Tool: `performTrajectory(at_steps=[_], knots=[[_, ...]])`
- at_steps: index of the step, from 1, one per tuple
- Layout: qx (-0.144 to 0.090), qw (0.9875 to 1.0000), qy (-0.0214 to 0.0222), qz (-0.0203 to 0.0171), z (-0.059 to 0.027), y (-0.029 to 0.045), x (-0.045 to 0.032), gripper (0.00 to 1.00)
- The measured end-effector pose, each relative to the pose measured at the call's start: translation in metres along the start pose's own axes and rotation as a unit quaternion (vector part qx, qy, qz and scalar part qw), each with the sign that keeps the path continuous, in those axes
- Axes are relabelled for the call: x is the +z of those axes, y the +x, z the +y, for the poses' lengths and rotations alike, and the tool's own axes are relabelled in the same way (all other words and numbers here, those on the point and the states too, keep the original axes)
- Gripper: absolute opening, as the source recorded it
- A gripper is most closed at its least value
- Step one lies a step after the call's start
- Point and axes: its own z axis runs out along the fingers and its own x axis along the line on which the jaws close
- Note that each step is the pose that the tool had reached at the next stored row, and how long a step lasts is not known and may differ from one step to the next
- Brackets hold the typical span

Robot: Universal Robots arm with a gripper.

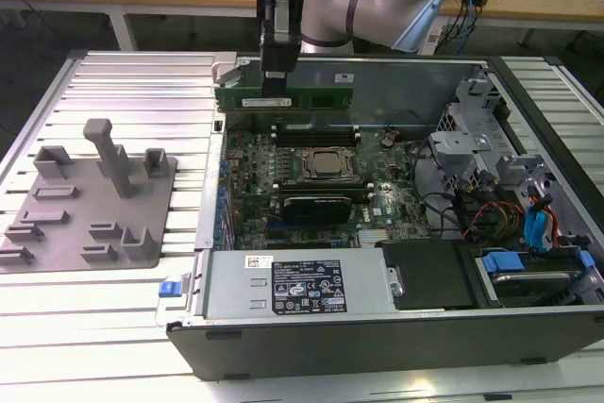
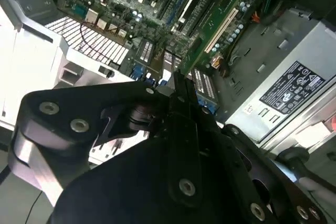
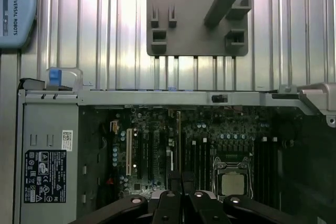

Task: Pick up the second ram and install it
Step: 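Pick up the second ram and move it above second insertion slot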

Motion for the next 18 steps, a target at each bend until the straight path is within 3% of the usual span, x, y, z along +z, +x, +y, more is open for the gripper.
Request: performTrajectory(at_steps=[5,7,9,14,18], knots=[[0.000,1.0000,0.0000,-0.0001,-0.0229,0.0003,0.0024,0.09],[0.000,1.0000,0.0000,0.0000,-0.0258,0.0003,0.0057,0.09],[0.000,1.0000,0.0000,-0.0001,-0.0305,-0.0017,0.0147,0.09],[0.001,1.0000,0.0000,-0.0001,-0.0360,-0.0127,0.0276,0.09],[0.002,1.0000,0.0001,-0.0001,-0.0388,-0.0209,0.0331,0.09]])
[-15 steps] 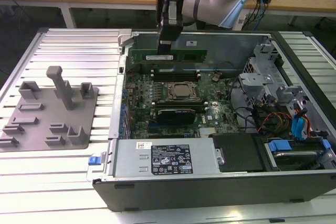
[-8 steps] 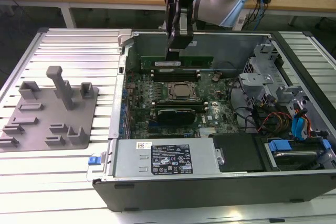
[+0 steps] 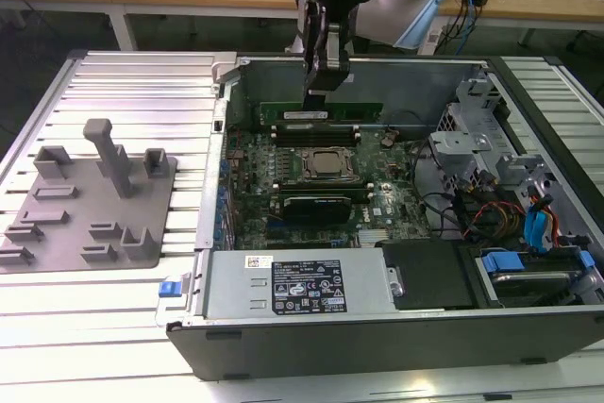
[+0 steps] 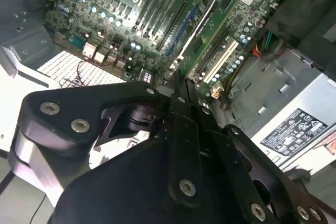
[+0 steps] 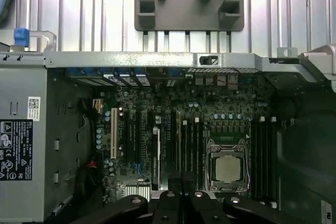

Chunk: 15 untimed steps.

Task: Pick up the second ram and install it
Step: 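Pick up the second ram and move it above second insertion slot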

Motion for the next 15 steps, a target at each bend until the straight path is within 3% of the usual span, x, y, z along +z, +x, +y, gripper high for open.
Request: performTrajectory(at_steps=[12,15], knots=[[0.001,1.0000,0.0000,0.0000,-0.0056,-0.0282,0.0116,0.09],[0.001,1.0000,-0.0002,-0.0001,-0.0071,-0.0341,0.0190,0.09]])
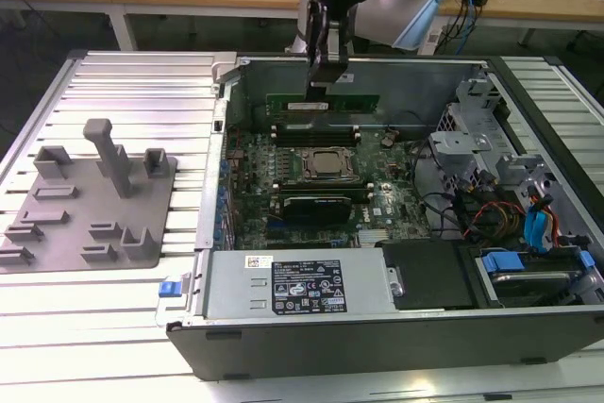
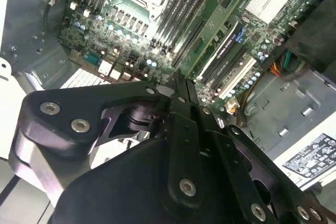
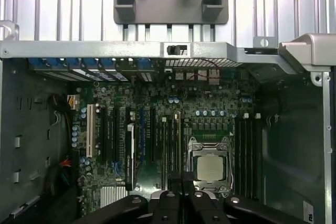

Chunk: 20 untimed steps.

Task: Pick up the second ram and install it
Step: 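Pick up the second ram and move it above second insertion slot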

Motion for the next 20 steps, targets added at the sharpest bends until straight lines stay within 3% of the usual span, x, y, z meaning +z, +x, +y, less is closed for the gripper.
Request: performTrajectory(at_steps=[4,7,20], knots=[[0.002,1.0000,-0.0003,0.0000,-0.0030,-0.0001,0.0163,0.09],[0.002,1.0000,-0.0003,-0.0001,-0.0045,0.0001,0.0241,0.09],[0.003,1.0000,-0.0003,-0.0001,-0.0100,0.0001,0.0450,0.09]])
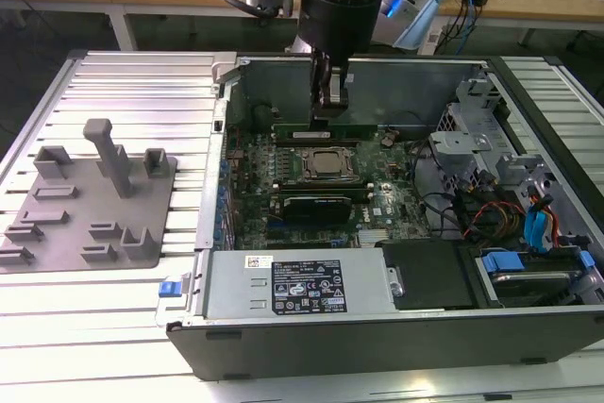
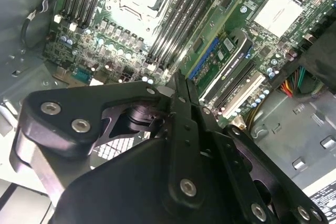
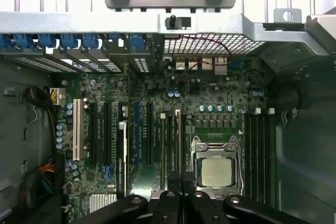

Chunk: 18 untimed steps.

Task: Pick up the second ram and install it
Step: 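Pick up the second ram and move it above second insertion slot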

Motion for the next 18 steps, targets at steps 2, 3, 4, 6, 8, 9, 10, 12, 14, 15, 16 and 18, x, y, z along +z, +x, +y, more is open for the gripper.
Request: performTrajectory(at_steps=[2,3,4,6,8,9,10,12,14,15,16,18], knots=[[0.000,1.0000,0.0000,-0.0001,-0.0002,0.0000,0.0021,0.09],[0.000,1.0000,0.0000,0.0000,-0.0004,-0.0001,0.0036,0.09],[0.000,1.0000,0.0000,-0.0001,-0.0004,-0.0001,0.0050,0.09],[0.000,1.0000,0.0000,-0.0001,-0.0008,0.0001,0.0120,0.09],[0.001,1.0000,0.0000,-0.0001,-0.0011,0.0002,0.0177,0.09],[0.001,1.0000,0.0000,-0.0001,-0.0011,0.0002,0.0190,0.09],[0.001,1.0000,0.0000,-0.0001,-0.0012,0.0002,0.0202,0.09],[0.001,1.0000,0.0001,-0.0001,-0.0013,0.0003,0.0232,0.09],[0.002,1.0000,0.0000,0.0000,-0.0013,0.0003,0.0239,0.09],[0.002,1.0000,0.0000,0.0000,-0.0014,0.0003,0.0240,0.09],[0.002,1.0000,0.0000,-0.0001,-0.0014,0.0003,0.0241,0.09],[0.002,1.0000,0.0000,-0.0001,-0.0014,0.0003,0.0243,0.09]])
